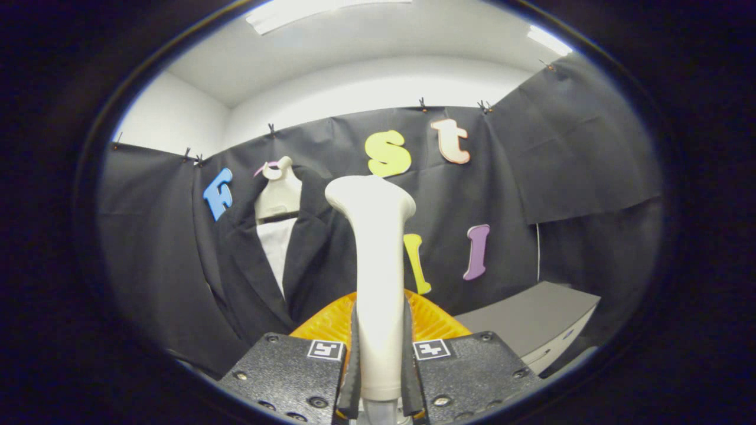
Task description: Iron the clothes twice with a garment steamer, once on the left side and once on the right side.
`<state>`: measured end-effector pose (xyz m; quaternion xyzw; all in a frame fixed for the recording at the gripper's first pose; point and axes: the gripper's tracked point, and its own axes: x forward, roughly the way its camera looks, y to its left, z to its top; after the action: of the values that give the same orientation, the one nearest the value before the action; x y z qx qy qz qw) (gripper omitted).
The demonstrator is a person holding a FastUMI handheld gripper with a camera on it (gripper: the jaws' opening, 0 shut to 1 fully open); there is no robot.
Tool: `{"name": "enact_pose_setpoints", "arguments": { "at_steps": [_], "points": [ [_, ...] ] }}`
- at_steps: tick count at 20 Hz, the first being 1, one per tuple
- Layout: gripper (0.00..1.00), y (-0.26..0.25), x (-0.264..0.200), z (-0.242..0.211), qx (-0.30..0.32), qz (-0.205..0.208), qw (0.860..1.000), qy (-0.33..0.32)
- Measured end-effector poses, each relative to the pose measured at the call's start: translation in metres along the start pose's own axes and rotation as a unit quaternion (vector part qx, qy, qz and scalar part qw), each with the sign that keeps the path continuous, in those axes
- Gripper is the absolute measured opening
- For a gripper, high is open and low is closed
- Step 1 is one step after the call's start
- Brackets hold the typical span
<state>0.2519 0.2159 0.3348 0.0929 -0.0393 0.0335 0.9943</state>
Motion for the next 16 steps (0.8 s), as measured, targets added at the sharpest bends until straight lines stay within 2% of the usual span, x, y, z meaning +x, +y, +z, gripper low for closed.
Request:
{"name": "enact_pose_setpoints", "arguments": {
  "at_steps": [5, 7, 10, 12, 16],
  "points": [
    [0.3, 0.027, 0.035, 0.031, -0.046, 0.014, 0.996, -0.069],
    [0.3, 0.036, 0.058, 0.031, -0.046, 0.022, 0.996, -0.068],
    [0.3, 0.039, 0.08, 0.034, -0.056, 0.015, 0.996, -0.072],
    [0.3, 0.042, 0.084, 0.04, -0.071, 0.013, 0.993, -0.094],
    [0.3, 0.039, 0.09, 0.028, -0.079, -0.009, 0.992, -0.094]
  ]
}}
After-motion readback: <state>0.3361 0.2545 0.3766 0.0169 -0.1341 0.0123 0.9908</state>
